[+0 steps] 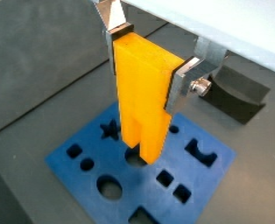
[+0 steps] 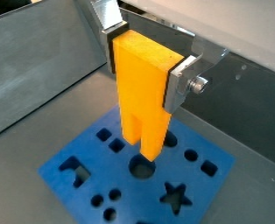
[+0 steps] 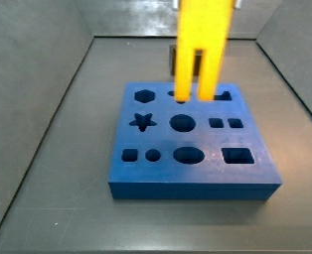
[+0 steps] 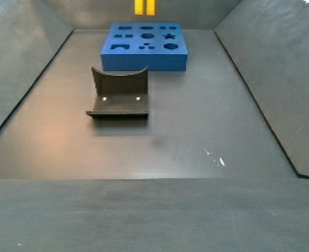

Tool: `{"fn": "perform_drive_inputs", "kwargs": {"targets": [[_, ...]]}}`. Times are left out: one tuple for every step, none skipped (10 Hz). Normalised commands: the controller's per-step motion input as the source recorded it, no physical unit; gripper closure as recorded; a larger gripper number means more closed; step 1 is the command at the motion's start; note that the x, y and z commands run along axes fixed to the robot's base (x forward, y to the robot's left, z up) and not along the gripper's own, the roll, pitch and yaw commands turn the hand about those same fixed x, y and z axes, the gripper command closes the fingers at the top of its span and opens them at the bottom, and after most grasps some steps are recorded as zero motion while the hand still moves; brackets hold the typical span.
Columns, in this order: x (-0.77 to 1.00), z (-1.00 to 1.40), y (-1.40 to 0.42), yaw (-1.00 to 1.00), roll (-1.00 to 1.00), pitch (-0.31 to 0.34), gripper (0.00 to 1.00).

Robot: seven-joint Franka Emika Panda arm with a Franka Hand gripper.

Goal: Insert the double-square object.

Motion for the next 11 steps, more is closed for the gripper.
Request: {"fn": "perform_drive_inputs", "kwargs": {"targets": [[1.0, -0.01, -0.34, 0.01, 0.19, 0.0, 1.0], [1.0, -0.02, -0.17, 0.01, 0.22, 0.107, 1.0], [0.91, -0.23, -0.01, 0.03, 0.15, 0.284, 1.0], [0.87, -0.29, 0.0, 0.01, 0.13, 0.34, 1.0], [0.85, -0.28, 0.0, 0.01, 0.13, 0.349, 1.0], [1.0, -0.04, -0.03, 0.0, 0.07, 0.181, 1.0], [1.0, 0.0, 0.0, 0.0, 0.0, 0.0, 1.0], [1.0, 0.0, 0.01, 0.04, 0.0, -0.001, 1.0], [0.93, -0.03, 0.19, 0.1, 0.01, -0.141, 1.0], [0.93, -0.05, 0.26, 0.1, 0.0, -0.159, 1.0], [0.95, 0.0, 0.21, 0.1, 0.0, -0.131, 1.0]]}}
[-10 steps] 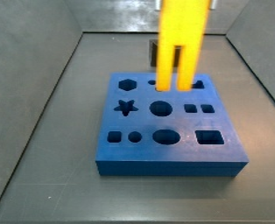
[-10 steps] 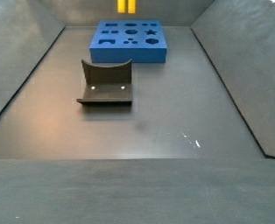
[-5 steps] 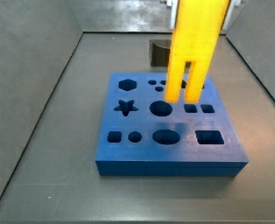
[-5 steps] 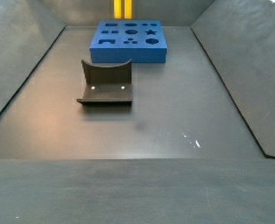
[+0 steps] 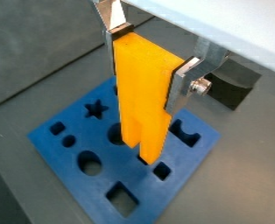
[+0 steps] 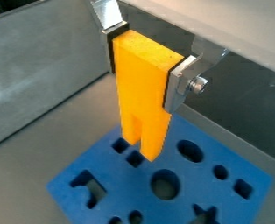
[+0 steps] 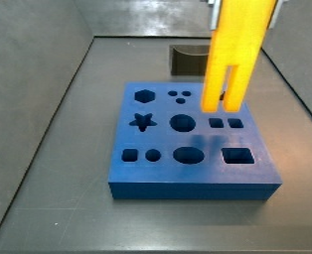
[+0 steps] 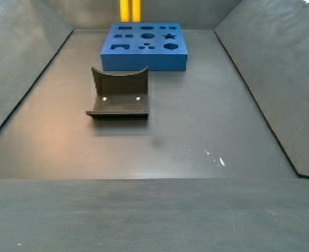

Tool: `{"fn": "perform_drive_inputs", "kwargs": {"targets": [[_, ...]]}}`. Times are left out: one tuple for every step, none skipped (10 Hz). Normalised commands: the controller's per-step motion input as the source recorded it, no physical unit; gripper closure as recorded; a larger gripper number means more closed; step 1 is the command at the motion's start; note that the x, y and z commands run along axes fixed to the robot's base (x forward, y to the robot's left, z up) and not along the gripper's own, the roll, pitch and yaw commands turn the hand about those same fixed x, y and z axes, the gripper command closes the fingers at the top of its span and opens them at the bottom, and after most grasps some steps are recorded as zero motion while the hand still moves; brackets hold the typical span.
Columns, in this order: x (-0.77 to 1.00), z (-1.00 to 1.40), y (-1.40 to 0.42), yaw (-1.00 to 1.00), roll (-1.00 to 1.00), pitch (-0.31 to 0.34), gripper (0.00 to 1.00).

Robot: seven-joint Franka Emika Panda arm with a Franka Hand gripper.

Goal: Insert the double-square object.

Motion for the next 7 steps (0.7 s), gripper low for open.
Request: {"fn": "perform_drive_inputs", "kwargs": {"targets": [[0.97, 0.0, 0.05, 0.13, 0.05, -0.089, 1.0], [1.0, 0.03, 0.0, 0.14, 0.06, -0.044, 1.0], [0.99, 0.0, -0.04, 0.19, 0.16, 0.0, 1.0], [0.81, -0.08, -0.02, 0.23, 0.2, 0.15, 1.0], [0.75, -0.14, 0.0, 0.21, 0.21, 0.273, 1.0], [0.62, -0.22, 0.0, 0.19, 0.25, 0.331, 1.0], [0.65, -0.24, -0.04, 0.03, 0.27, 0.401, 1.0]]}}
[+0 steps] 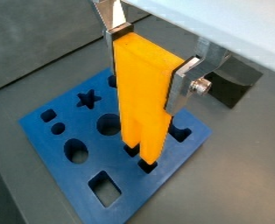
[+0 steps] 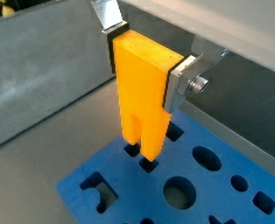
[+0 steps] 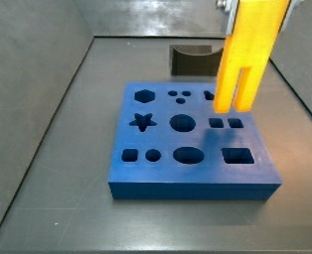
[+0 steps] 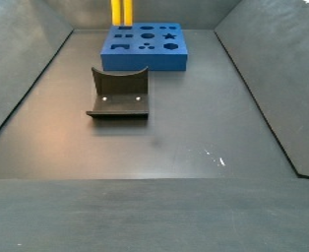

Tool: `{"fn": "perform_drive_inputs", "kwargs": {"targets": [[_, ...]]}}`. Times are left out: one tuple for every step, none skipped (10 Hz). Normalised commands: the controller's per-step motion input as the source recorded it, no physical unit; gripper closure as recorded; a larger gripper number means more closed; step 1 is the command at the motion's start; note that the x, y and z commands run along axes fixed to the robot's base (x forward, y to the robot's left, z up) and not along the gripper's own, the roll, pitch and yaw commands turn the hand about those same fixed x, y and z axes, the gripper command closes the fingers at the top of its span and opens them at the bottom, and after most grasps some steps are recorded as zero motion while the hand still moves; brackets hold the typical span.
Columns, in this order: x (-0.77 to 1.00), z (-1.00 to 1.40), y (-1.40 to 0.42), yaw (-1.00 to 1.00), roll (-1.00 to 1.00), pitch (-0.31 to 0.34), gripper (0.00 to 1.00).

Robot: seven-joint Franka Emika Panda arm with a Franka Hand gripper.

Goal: Insert the double-square object.

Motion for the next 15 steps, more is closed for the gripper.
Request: {"fn": "perform_drive_inputs", "kwargs": {"targets": [[0.5, -0.24, -0.26, -0.1, 0.26, 0.31, 1.0], [0.41, -0.16, -0.25, -0.2, 0.22, 0.289, 1.0], [0.39, -0.15, -0.23, -0.19, 0.19, 0.293, 1.0], [0.23, -0.13, -0.05, -0.11, 0.12, 0.246, 1.0], [0.25, -0.11, 0.0, -0.05, 0.08, 0.249, 1.0], [0.31, -0.15, 0.0, -0.05, 0.06, 0.299, 1.0], [0.32, -0.17, 0.0, -0.09, 0.07, 0.284, 1.0], [0.14, -0.12, 0.0, -0.06, 0.06, 0.164, 1.0], [0.22, -0.06, 0.0, -0.05, 0.02, 0.126, 1.0], [0.3, 0.0, 0.04, -0.02, 0.0, 0.14, 1.0], [0.31, 0.0, 0.12, 0.0, 0.0, 0.134, 1.0], [0.13, -0.02, 0.1, 0.0, 0.01, 0.103, 1.0], [0.0, -0.05, 0.05, 0.0, 0.02, 0.064, 1.0], [-0.12, -0.09, 0.0, 0.0, 0.04, 0.03, 1.0], [-0.21, -0.11, 0.0, 0.0, 0.04, 0.027, 1.0]]}}
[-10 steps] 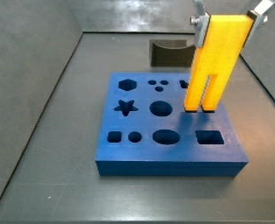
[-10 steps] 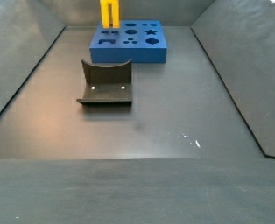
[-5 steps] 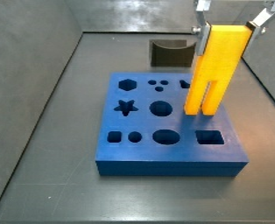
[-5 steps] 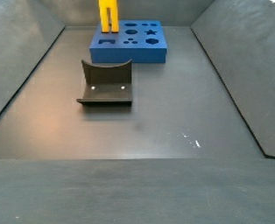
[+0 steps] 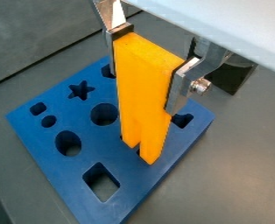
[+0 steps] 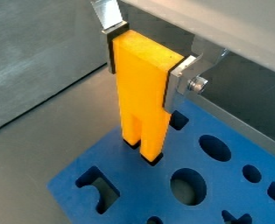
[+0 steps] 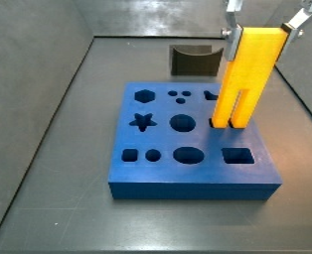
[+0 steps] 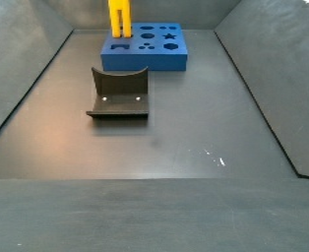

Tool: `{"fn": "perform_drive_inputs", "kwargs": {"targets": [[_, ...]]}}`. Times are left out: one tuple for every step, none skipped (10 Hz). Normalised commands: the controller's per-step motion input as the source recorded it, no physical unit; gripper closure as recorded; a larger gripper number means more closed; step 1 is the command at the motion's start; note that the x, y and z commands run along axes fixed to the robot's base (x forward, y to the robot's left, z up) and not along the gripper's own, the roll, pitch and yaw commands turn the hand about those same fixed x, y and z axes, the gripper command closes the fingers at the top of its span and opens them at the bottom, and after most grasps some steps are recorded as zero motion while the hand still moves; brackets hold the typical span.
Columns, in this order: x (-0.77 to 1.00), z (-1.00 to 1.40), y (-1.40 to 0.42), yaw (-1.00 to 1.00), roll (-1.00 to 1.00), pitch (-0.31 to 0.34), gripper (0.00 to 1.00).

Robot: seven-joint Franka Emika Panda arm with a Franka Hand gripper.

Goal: Insert the double-square object.

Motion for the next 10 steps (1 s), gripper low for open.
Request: {"fn": "perform_drive_inputs", "kwargs": {"targets": [[-0.22, -0.07, 0.0, -0.03, 0.01, 0.016, 1.0], [-0.15, 0.0, 0.04, 0.0, 0.0, 0.0, 1.0], [0.0, -0.03, 0.03, 0.0, 0.0, 0.0, 1.0], [0.12, -0.15, 0.0, 0.0, 0.0, 0.0, 1.0], [0.24, -0.29, 0.0, 0.0, 0.0, 0.043, 1.0], [0.16, -0.46, 0.0, 0.0, 0.0, 0.037, 1.0], [0.18, -0.56, 0.0, 0.0, 0.0, 0.019, 1.0], [0.16, -0.56, 0.0, 0.0, 0.02, 0.039, 1.0], [0.0, -0.54, 0.02, 0.0, 0.07, 0.05, 1.0], [0.0, -0.45, 0.0, 0.0, 0.08, 0.061, 1.0]]}}
